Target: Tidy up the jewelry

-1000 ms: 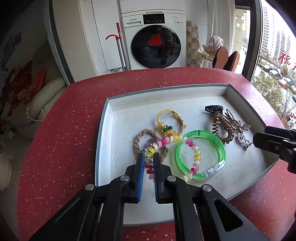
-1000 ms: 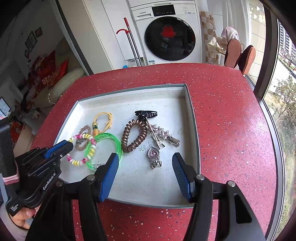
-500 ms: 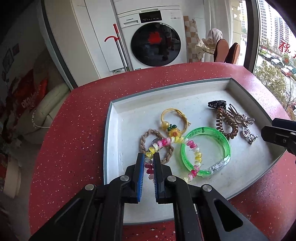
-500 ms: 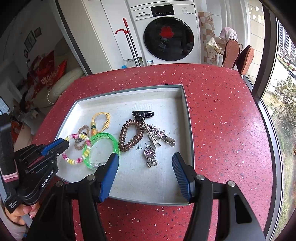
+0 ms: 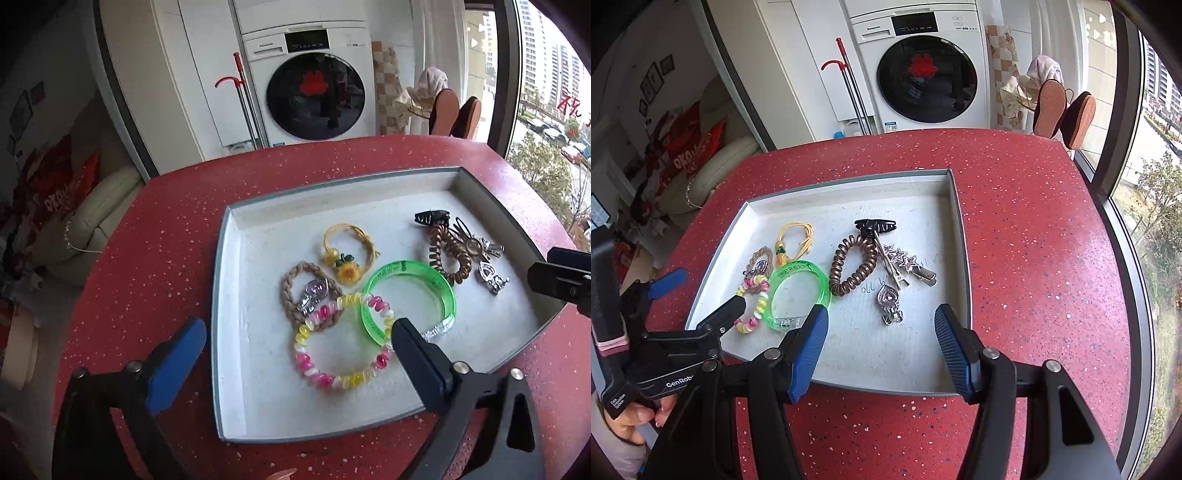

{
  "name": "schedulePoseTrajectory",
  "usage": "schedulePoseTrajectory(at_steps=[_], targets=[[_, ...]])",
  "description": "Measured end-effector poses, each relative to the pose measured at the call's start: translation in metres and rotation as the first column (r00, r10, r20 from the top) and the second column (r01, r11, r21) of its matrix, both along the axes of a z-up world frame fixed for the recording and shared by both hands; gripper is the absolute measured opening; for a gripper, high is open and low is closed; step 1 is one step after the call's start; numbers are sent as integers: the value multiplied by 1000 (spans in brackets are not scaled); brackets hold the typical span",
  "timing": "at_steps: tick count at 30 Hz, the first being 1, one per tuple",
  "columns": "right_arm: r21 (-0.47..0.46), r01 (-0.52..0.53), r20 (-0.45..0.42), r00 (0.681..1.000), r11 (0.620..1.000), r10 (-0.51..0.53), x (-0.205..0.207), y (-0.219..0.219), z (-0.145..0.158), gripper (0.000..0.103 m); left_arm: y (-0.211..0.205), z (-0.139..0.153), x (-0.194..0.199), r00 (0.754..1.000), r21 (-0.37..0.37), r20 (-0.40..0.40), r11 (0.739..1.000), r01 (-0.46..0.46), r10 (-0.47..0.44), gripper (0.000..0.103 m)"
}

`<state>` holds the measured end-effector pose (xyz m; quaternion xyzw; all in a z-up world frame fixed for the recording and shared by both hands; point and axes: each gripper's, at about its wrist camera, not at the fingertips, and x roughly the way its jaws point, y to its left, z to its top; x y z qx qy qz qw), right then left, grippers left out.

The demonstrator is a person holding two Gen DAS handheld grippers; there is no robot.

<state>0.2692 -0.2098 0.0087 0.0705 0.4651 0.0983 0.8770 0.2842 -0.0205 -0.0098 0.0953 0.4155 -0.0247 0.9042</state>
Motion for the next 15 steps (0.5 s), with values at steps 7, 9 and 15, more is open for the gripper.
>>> schedulePoseTrajectory(at_steps=[7,9,15], targets=[[-5,4,-8,1000,1000,-4,-4,1,-1,79,5,1,2,1000,-15,15,1000,-21,22,103],[-6,7,2,1000,1000,-7,-7,2,0,85,7,2,-2,1000,-23,13,999,-29,29,103],[5,29,54,998,1000,-30,-21,5,3,103,12,4,-24,999,-34,30,999,-39,40,103]])
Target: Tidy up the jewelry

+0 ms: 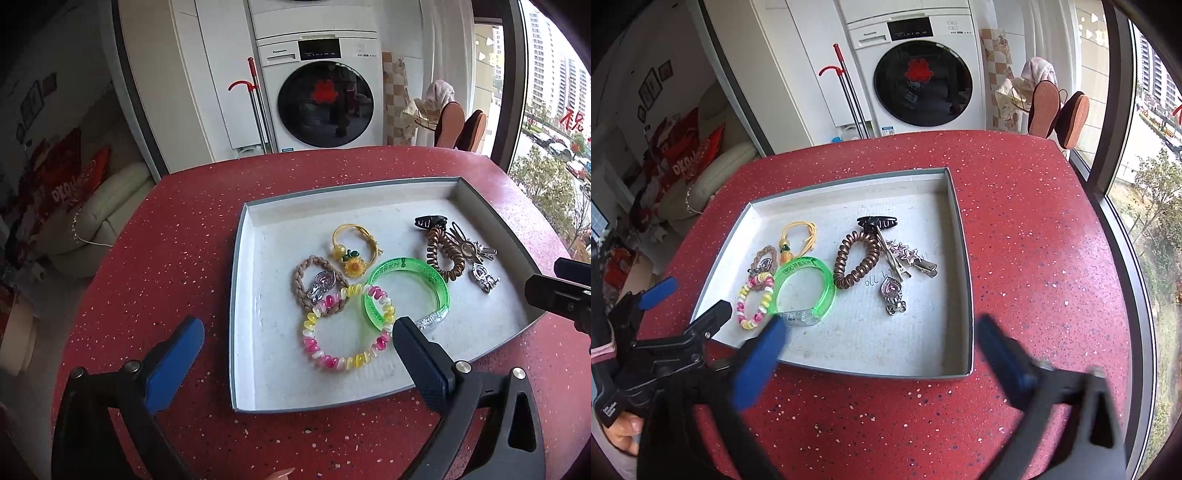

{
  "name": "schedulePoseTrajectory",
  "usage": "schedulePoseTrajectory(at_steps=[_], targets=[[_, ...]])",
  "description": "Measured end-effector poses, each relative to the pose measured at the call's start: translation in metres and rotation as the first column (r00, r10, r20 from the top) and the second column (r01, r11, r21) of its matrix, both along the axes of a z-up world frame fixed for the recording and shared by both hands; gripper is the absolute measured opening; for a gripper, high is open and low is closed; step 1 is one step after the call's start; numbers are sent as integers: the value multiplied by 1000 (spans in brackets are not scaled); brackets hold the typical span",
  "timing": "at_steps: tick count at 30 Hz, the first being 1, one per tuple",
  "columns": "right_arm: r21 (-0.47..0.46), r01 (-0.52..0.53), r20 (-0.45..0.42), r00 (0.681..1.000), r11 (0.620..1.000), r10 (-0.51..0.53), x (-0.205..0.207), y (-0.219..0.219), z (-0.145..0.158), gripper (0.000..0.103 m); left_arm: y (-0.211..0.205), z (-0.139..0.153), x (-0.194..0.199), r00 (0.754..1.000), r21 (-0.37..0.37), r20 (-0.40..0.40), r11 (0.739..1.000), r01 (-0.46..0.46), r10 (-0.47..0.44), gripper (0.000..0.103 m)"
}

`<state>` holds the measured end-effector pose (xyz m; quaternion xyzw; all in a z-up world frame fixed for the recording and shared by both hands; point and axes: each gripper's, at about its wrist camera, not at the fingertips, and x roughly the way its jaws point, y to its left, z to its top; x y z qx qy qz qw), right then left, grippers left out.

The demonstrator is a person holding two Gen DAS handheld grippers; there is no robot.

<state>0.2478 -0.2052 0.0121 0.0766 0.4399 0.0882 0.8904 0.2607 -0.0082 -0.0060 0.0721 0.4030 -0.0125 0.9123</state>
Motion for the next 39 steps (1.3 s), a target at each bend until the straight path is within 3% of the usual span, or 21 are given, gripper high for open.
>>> schedulePoseTrajectory(at_steps=[13,21,28,39], targets=[[-48,61,91,994,997,-56,-55,13,7,103,19,7,-62,992,-87,105,994,-65,74,103],[-102,105,141,986,989,-90,-89,24,-5,103,24,5,-100,981,-92,165,992,-84,98,103],[-147,138,217,971,980,-104,-105,32,1,103,21,7,-108,971,-76,211,993,-94,109,103],[-182,144,212,972,973,-104,-108,41,-10,103,21,-9,-103,980,-83,152,990,-114,126,103]])
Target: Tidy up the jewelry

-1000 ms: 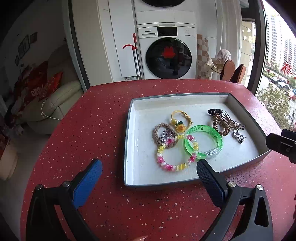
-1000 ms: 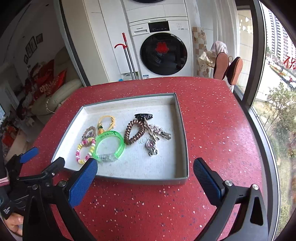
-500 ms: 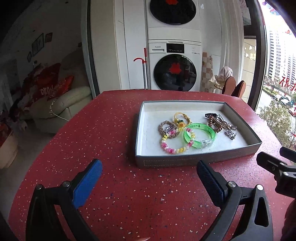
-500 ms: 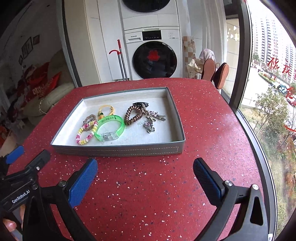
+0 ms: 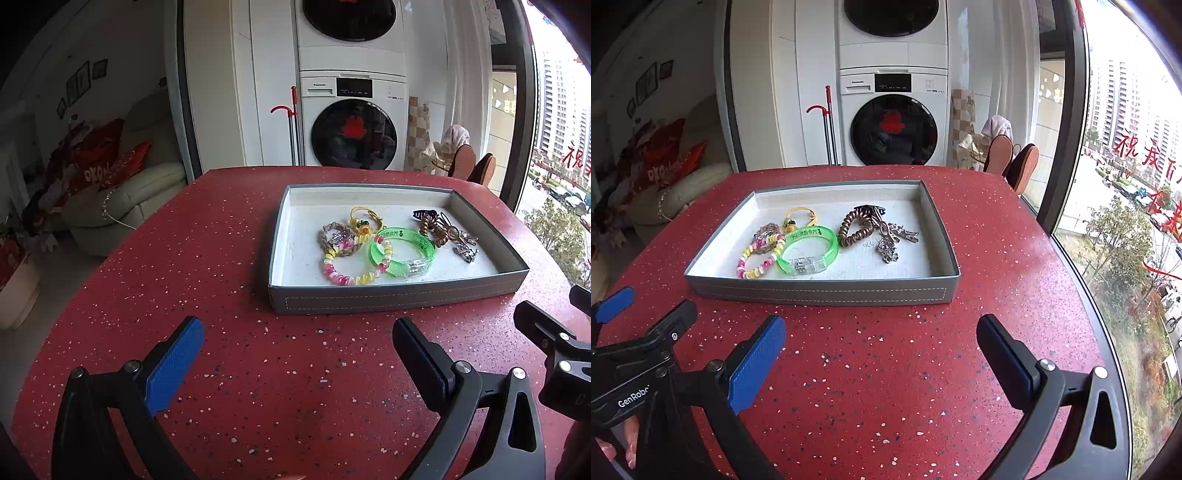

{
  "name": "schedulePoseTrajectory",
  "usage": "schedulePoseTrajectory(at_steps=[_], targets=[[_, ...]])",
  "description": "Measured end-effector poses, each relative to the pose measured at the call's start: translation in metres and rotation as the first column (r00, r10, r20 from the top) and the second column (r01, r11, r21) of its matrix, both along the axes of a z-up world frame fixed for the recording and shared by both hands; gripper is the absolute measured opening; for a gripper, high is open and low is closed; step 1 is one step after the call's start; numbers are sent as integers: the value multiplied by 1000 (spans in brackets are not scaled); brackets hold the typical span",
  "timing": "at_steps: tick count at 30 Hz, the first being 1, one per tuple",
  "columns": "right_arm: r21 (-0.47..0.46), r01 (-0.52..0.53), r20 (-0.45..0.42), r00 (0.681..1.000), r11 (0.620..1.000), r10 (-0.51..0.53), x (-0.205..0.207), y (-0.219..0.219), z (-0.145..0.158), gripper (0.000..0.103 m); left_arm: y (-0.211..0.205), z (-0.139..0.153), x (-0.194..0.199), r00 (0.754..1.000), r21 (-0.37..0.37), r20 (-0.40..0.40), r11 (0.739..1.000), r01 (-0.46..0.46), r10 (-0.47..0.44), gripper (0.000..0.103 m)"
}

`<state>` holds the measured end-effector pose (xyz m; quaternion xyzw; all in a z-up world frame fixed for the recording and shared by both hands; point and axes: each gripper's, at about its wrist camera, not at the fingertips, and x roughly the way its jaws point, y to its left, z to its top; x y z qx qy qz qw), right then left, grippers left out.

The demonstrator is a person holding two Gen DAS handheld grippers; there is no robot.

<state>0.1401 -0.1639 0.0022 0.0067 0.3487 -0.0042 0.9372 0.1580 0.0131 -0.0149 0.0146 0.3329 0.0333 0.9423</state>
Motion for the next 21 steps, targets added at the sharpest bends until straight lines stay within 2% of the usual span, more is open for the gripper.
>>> schedulePoseTrajectory(at_steps=[21], targets=[[22,13,-6,1000,1000,-13,2,0,-3,103,1,-9,1,1000,-4,-16,1000,-9,9,103]])
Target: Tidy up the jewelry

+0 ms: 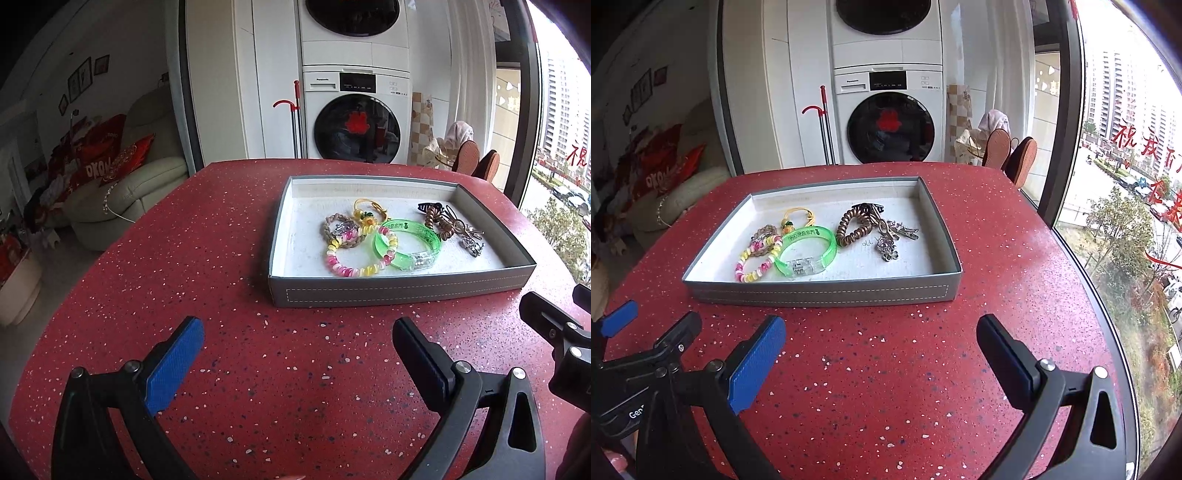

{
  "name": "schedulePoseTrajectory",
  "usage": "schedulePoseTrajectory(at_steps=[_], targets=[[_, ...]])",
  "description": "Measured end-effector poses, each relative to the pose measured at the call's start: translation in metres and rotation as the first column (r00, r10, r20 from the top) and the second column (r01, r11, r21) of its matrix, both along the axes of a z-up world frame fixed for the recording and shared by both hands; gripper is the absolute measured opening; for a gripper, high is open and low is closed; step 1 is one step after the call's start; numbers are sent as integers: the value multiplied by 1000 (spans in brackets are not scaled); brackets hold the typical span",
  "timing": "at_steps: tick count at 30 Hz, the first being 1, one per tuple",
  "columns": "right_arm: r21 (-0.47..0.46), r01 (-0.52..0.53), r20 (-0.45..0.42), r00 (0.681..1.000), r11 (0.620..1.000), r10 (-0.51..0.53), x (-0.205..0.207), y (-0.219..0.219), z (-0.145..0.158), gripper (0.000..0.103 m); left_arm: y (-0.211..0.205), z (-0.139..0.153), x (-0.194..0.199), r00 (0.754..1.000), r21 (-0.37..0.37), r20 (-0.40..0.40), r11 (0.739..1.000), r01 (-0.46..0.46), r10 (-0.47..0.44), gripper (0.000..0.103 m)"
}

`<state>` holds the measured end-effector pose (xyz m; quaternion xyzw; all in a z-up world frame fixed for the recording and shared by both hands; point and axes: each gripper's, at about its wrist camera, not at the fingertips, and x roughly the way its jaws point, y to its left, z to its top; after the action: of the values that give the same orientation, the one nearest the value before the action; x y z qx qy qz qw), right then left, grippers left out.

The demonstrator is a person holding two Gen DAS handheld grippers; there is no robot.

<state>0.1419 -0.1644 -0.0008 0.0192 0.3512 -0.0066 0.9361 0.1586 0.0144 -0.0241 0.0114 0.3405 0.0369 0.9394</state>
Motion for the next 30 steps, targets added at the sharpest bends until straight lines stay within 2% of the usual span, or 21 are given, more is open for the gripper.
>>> schedulePoseTrajectory(at_steps=[30], targets=[[9,-9,12,1000,1000,9,2,4,4,103,-1,5,0,1000,-2,8,1000,13,-13,103]])
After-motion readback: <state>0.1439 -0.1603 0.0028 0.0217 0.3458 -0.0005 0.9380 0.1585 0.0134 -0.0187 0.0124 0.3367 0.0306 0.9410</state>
